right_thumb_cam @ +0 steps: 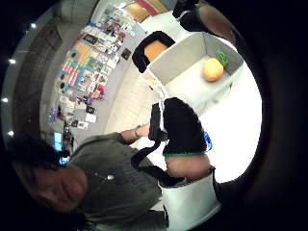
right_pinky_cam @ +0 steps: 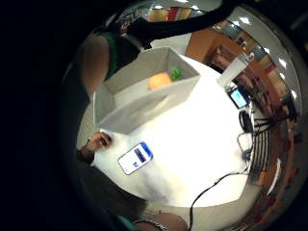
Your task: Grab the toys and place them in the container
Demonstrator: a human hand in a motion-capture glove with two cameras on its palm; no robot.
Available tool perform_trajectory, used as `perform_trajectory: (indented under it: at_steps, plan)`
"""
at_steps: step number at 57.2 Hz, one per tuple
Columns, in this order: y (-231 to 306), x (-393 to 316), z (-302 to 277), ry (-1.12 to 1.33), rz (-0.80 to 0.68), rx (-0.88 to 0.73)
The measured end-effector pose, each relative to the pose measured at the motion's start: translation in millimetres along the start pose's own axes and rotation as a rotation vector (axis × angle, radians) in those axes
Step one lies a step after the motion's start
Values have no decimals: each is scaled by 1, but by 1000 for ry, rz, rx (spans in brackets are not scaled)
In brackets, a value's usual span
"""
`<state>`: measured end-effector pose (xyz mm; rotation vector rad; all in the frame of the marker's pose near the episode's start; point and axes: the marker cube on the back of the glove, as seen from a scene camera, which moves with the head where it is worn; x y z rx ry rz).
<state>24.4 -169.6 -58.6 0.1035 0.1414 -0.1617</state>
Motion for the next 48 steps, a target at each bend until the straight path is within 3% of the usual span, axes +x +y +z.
perform_trajectory:
  at_steps: [5,9,15,23,48]
  plan:
    - [38,27,11,157,-93,-18]
    - [64,17,13,35,-21,-27]
    - [89,16,17,-130,289,-42]
    - [115,28,27,-86,384,-67]
    - [138,48,34,-81,461,-55]
